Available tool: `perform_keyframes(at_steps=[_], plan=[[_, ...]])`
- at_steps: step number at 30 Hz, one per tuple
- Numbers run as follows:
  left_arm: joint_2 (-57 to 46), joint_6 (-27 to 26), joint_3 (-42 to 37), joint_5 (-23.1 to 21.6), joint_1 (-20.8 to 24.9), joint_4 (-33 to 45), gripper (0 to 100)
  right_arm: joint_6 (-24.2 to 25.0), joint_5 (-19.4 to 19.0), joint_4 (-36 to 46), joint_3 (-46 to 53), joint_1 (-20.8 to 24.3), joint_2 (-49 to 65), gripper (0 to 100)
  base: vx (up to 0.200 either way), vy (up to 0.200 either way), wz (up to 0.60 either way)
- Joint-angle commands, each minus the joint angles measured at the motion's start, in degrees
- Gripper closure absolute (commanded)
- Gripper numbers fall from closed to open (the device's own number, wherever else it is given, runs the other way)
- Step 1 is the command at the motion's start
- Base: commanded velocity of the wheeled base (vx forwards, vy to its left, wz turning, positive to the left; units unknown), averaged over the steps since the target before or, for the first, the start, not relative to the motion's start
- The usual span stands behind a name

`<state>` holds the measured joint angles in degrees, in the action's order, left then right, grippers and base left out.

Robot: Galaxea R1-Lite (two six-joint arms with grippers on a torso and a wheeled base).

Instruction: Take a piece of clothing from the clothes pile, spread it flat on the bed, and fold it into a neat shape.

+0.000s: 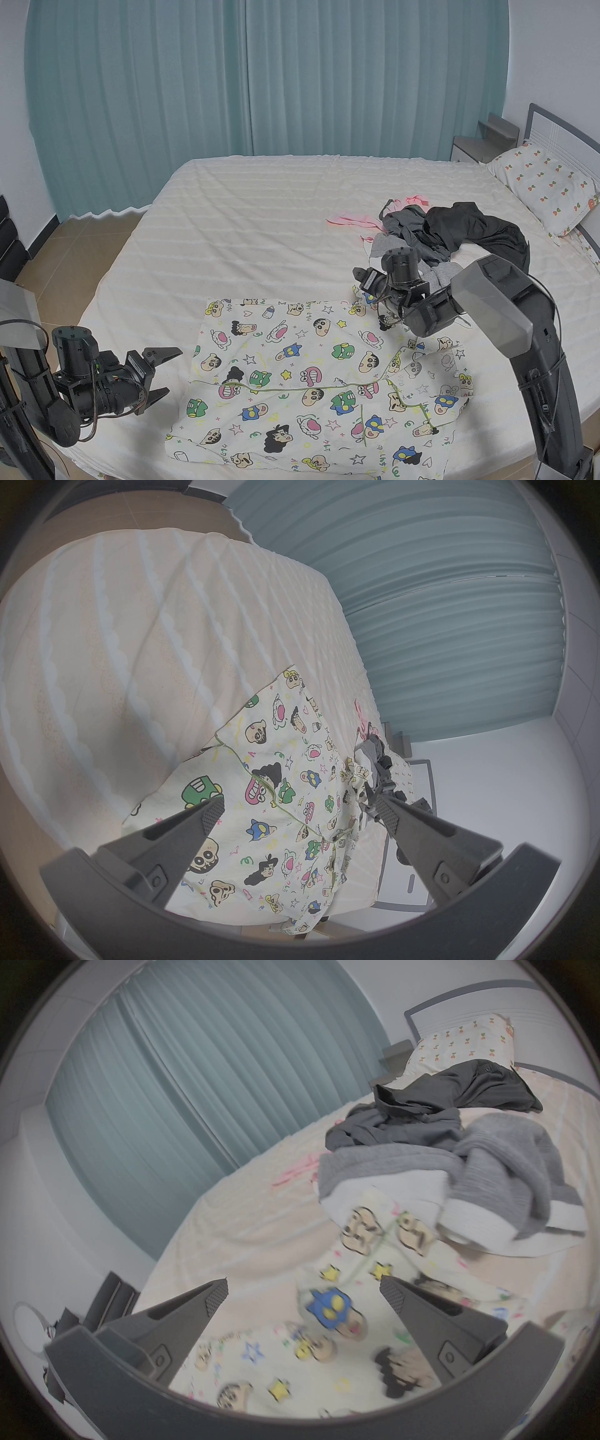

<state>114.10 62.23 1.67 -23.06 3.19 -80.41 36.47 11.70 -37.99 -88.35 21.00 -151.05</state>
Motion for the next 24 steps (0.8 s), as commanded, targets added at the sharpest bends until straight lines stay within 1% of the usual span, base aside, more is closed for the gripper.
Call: perform_keyframes(at_steps=[1, 4, 7, 13, 24], plan=[[0.07, -0.09, -0.18, -0.05, 0.5, -0.01, 0, -7.03, -6.78, -4.2, 21.11, -7.21, 14.74, 0, 0.0, 0.0, 0.0], [0.07, -0.09, -0.18, -0.05, 0.67, -0.01, 0, -7.47, -7.13, -4.29, 21.37, -9.14, 13.77, 0, 0.0, 0.0, 0.0], [0.07, -0.09, -0.26, -0.05, 0.59, -0.01, 0, -7.82, -7.13, -4.2, 21.11, -10.11, 11.66, 0, 0.0, 0.0, 0.0], [0.07, -0.09, -0.44, -0.05, 0.76, -0.01, 0, -10.9, -7.13, -4.38, 18.91, -11.07, 6.47, 0, 0.0, 0.0, 0.0], [0.42, -0.09, -0.44, -0.05, 0.85, -0.01, 0, -13.36, -6.96, -2.18, 11.53, -10.63, -0.73, 0, 0.0, 0.0, 0.0]])
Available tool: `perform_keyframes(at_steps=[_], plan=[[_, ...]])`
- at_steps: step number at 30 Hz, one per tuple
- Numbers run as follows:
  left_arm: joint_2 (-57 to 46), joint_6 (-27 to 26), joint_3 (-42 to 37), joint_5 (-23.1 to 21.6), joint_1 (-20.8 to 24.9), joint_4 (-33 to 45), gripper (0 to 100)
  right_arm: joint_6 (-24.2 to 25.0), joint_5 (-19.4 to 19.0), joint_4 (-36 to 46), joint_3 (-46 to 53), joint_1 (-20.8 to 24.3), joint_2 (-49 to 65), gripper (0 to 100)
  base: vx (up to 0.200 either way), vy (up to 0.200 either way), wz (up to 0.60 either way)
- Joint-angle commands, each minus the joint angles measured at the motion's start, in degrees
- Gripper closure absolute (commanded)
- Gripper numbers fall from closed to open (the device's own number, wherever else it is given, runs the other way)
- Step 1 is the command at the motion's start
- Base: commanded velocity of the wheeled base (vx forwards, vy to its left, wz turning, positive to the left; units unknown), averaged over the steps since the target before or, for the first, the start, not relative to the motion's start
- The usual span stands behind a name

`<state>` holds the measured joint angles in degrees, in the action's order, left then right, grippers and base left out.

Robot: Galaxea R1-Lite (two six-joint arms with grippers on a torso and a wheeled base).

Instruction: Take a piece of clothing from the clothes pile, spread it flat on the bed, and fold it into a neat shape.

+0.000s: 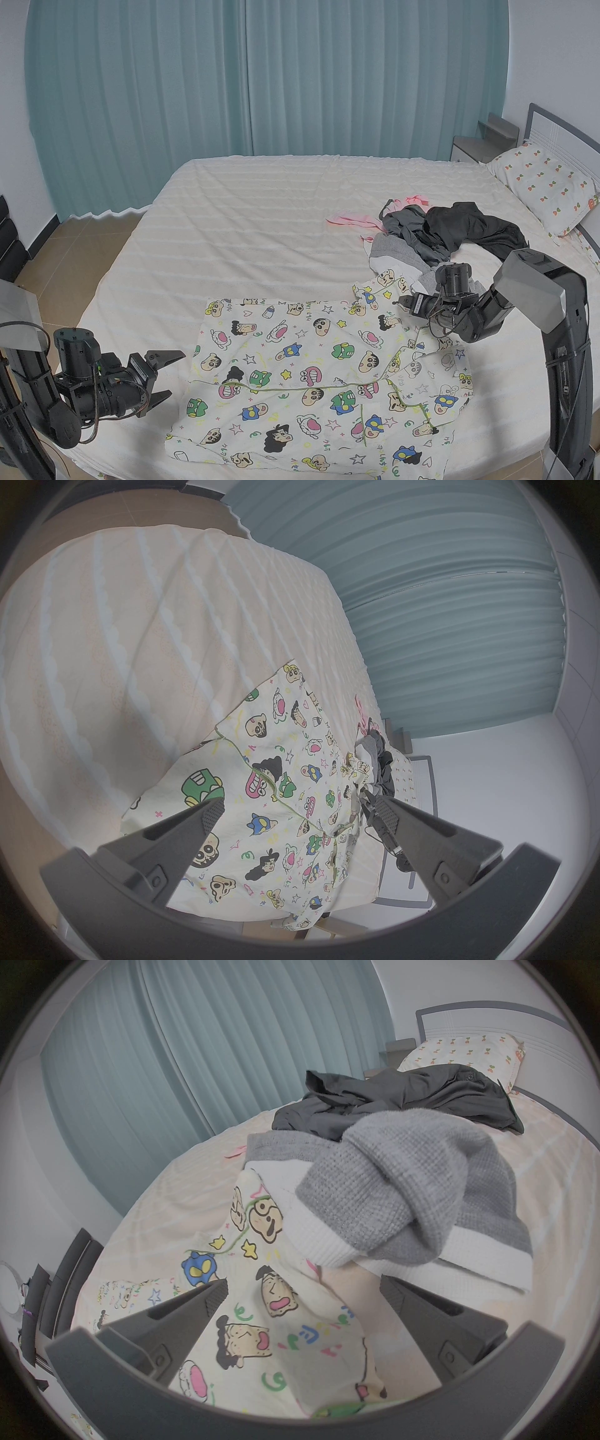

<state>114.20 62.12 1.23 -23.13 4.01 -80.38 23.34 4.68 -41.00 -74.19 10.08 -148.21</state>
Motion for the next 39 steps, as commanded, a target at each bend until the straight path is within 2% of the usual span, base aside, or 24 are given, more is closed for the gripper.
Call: perform_keyframes(at_steps=[1, 9, 10, 24, 39], plan=[[0.41, 0.02, 0.0, 0.01, 0.03, -0.04, 0, -0.23, 0.06, 1.62, -3.42, 0.38, -3.75, 0, 0.0, 0.0, 0.0], [0.76, -0.95, 0.0, 0.01, 0.03, -0.04, 0, -0.58, 1.03, 9.88, -13.35, 1.17, -7.18, 0, 0.0, 0.0, 0.0], [0.94, -1.04, 0.0, 0.01, 0.03, -0.04, 0, -0.49, 1.03, 10.41, -14.14, 1.17, -7.53, 100, 0.0, 0.0, 0.0], [1.11, -1.13, -0.09, 0.1, 0.21, -0.04, 0, 2.58, 5.16, 7.69, -16.69, 0.47, -8.14, 100, 0.0, 0.0, 0.0], [1.11, -1.13, -0.09, 0.1, 0.38, -0.04, 0, 2.93, 8.15, 5.14, -21.35, -0.68, -9.46, 100, 0.0, 0.0, 0.0]])
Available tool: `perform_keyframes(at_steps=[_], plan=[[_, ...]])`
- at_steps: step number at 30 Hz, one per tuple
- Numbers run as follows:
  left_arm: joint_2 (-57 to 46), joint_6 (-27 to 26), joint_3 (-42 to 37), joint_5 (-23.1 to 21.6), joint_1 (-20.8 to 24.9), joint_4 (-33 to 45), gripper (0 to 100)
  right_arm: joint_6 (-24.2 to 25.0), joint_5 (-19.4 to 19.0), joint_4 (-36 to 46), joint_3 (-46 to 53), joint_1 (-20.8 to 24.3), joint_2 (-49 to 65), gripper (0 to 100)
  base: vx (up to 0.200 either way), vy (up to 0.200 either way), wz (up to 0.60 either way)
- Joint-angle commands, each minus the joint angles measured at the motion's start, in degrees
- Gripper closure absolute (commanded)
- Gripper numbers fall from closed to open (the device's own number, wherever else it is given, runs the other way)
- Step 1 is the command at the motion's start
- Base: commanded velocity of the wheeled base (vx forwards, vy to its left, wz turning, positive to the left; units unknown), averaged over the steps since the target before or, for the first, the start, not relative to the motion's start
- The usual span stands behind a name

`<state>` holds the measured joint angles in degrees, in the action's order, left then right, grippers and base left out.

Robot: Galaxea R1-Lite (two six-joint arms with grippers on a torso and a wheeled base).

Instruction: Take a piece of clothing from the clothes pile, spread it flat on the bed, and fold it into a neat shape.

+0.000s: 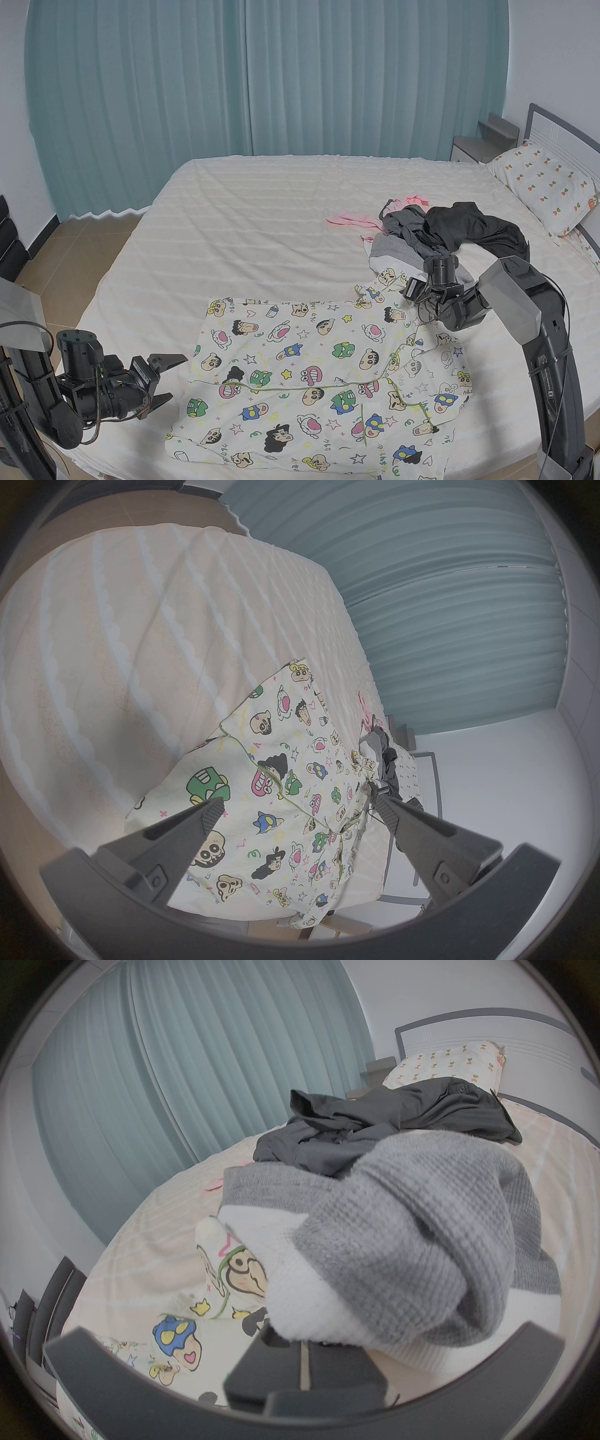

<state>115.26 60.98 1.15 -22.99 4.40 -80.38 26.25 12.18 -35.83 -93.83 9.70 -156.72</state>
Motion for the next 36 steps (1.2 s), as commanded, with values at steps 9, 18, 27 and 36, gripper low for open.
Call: perform_keyframes(at_steps=[9, 18, 27, 36], plan=[[0.05, 0.02, 0.0, 0.05, -0.01, -0.04, 0, -0.05, 1.09, -0.03, -0.3, 0.14, 0.19, 0, 0.0, 0.0, 0.0], [-0.13, 0.02, -0.44, -0.04, -0.01, -0.21, 0, 0.21, -1.9, -5.04, 11.39, 0.4, 7.31, 0, 0.0, 0.0, 0.0], [-0.39, 0.11, -1.06, 0.67, -0.01, -0.39, 0, 3.11, -4.27, -9.61, 29.76, 0.76, 20.23, 0, -0.111, 0.0, 0.0], [-0.39, 0.02, -1.06, 1.02, -0.01, -0.3, 0, 8.65, -4.8, -15.94, 52.87, 4.62, 32.8, 0, -0.2, 0.0, 0.0]])
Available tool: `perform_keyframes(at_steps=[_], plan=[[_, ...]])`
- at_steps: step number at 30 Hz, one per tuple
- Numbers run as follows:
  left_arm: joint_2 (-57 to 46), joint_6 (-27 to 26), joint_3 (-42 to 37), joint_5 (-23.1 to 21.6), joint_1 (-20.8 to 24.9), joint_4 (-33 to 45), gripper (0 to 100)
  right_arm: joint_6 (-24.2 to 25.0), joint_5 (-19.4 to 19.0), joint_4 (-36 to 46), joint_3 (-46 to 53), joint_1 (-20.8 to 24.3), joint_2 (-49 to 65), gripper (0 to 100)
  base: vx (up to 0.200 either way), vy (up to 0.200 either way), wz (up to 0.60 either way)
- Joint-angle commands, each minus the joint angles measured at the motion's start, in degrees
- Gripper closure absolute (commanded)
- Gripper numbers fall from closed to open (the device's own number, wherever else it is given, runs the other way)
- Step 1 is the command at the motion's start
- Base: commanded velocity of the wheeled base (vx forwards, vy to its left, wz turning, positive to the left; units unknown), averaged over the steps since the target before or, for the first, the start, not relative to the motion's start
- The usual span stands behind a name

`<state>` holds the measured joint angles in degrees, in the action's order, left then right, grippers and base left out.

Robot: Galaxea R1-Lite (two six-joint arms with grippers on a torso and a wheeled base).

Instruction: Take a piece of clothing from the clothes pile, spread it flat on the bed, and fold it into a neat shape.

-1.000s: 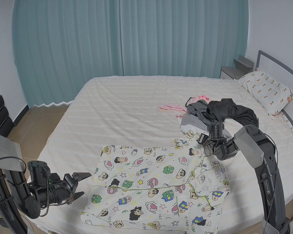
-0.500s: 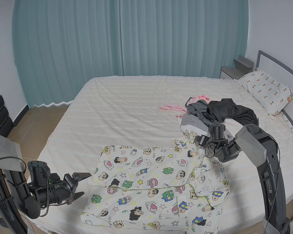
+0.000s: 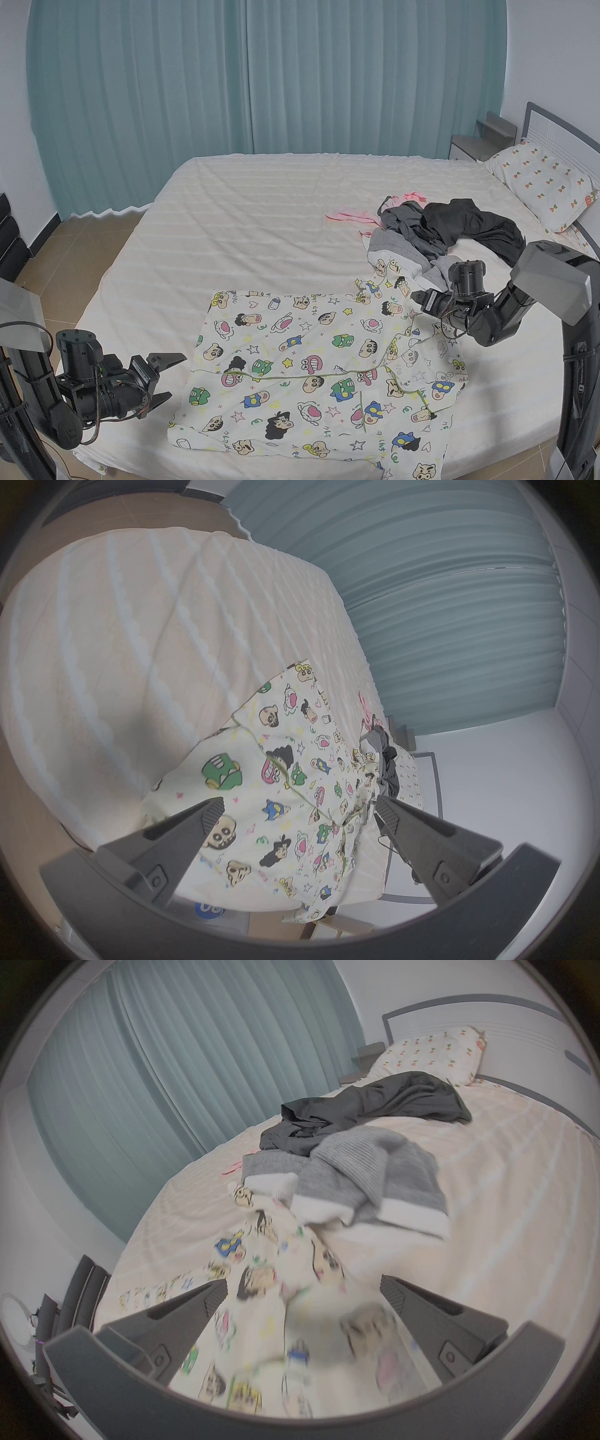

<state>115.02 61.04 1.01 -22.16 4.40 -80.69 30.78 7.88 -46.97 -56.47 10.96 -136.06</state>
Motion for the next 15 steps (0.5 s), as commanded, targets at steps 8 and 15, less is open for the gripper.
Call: perform_keyframes(at_steps=[8, 15], plan=[[0.38, -1.1, -0.92, 0.19, -0.01, 0.27, 0, 7.1, -0.23, -14.82, 36.34, 10.84, 17.58, 0, -0.2, 0.0, 0.0], [6.18, -9.18, -0.92, 0.98, 1.31, 0.71, 0, 10.0, 0.12, -27.39, 49.0, 15.14, 16.26, 0, -0.057, 0.0, 0.0]])
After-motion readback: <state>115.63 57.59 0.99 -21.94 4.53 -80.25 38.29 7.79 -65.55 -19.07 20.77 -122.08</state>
